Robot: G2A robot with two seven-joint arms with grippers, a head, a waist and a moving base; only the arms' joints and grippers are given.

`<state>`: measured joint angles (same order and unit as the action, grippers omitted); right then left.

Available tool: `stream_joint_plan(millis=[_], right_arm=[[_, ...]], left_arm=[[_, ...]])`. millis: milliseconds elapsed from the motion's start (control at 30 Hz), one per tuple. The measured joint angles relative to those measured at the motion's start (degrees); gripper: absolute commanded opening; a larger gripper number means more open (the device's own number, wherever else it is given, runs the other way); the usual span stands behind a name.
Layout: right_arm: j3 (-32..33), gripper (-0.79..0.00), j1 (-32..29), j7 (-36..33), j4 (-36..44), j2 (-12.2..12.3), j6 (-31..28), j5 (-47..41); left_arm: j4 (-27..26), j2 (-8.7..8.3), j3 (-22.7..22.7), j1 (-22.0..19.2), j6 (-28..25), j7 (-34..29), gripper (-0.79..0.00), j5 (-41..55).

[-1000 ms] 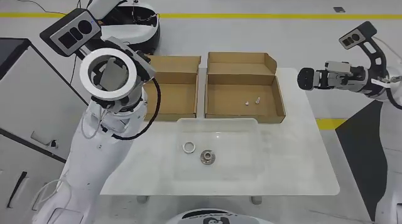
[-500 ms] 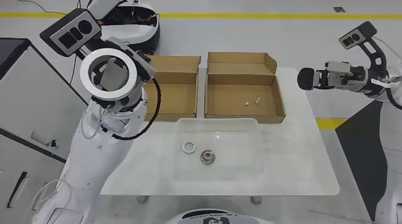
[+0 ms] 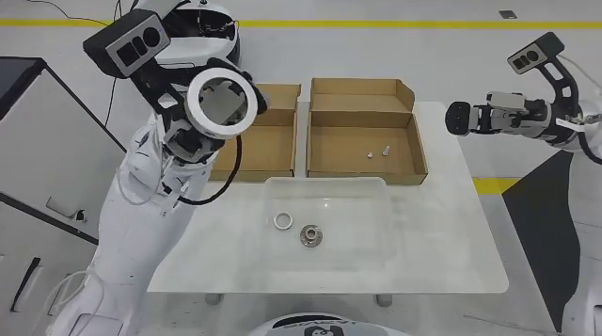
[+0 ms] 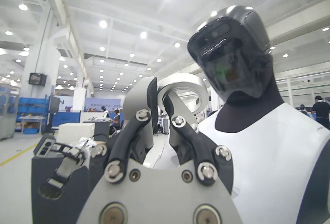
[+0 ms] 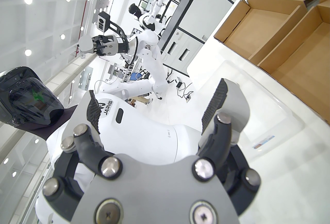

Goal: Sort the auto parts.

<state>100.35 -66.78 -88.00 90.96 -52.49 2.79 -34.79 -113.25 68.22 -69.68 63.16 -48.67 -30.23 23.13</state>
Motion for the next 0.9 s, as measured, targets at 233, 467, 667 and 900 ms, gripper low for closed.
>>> stream_joint_plan(millis=[233, 467, 667, 900], right_arm=[[0.00, 0.000, 0.00, 0.00, 0.00, 0.00, 0.00, 0.00], [0.00, 0.000, 0.00, 0.00, 0.00, 0.00, 0.00, 0.00], [0.00, 0.000, 0.00, 0.00, 0.00, 0.00, 0.00, 0.00], [0.00, 0.000, 0.00, 0.00, 0.00, 0.00, 0.00, 0.00]], left_arm=[[2.63, -0.80, -0.99, 0.83, 7.13, -7.60, -0.785, -3.92], [4.70, -1.24, -2.68, 0.75, 11.09, -9.57, -0.785, -8.69], [7.37, -1.64, -5.46, -1.91, 14.49, -9.91, -0.785, -13.82], [11.62, -2.24, -7.76, -6.50, 16.99, -12.93, -0.785, -19.79]])
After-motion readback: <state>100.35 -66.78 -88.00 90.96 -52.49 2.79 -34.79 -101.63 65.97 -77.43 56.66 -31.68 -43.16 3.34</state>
